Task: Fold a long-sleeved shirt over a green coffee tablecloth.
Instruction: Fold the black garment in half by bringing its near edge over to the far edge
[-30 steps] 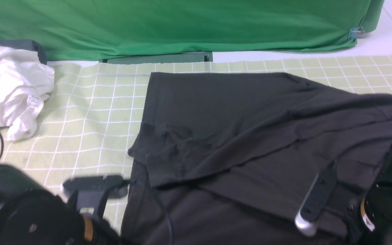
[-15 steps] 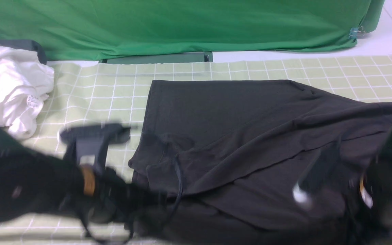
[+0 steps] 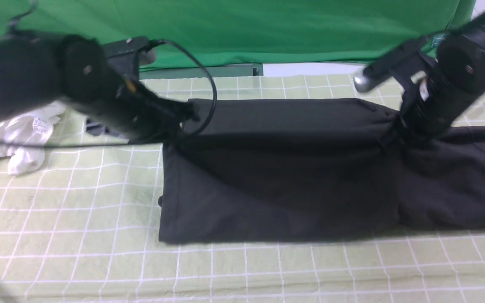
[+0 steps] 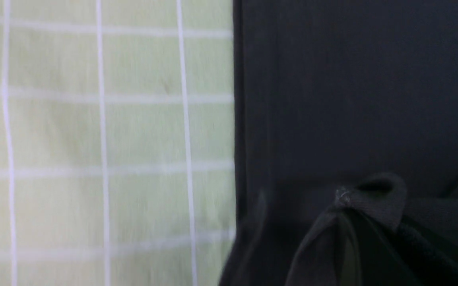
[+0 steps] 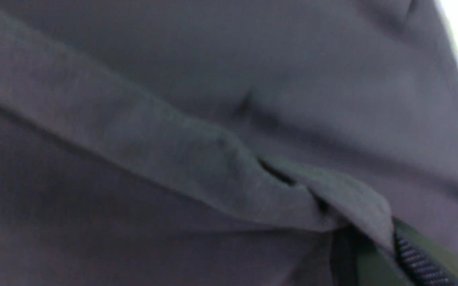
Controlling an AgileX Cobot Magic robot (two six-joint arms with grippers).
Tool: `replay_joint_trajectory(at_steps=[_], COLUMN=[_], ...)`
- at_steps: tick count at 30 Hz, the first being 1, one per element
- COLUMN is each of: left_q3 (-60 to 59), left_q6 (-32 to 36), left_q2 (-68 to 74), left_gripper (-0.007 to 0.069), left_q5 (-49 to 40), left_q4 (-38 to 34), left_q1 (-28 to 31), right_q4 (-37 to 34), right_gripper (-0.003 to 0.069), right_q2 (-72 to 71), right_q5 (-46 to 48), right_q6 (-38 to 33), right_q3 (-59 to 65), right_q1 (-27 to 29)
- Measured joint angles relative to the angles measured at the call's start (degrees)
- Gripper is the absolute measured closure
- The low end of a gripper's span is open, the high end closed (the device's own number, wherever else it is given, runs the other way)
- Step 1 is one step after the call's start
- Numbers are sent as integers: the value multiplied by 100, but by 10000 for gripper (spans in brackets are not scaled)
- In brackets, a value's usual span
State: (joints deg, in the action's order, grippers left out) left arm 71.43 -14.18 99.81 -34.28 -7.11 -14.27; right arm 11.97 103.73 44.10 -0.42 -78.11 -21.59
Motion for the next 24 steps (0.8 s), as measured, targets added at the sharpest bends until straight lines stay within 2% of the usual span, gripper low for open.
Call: replay_joint_trajectory(at_steps=[6,11,17,20,24], left_q3=[1148,2562,3612,3934,4046], left_q6=[115,118,126,128,128], left_q2=[1038,2110,2927,3249,3449], left_gripper=[603,603,603,603,582], left_q5=[1,-6,-52,-74,-92], left_q4=[-41,-41,-1,-1,76], left_q1=[305,506,514,514,514], right_q4=[-45,-51,28,51,84], right_gripper=[622,622,617,587,474], right_q2=[750,1411,1895,2064,2174], right_q5=[-429,-1035,-1826,-2150,-2503], right_q6=[0,0,-6,-6,-6], right_q3=[-694,-1336,-1463,-1463,-1463], right_q1=[279,505,681,749,856])
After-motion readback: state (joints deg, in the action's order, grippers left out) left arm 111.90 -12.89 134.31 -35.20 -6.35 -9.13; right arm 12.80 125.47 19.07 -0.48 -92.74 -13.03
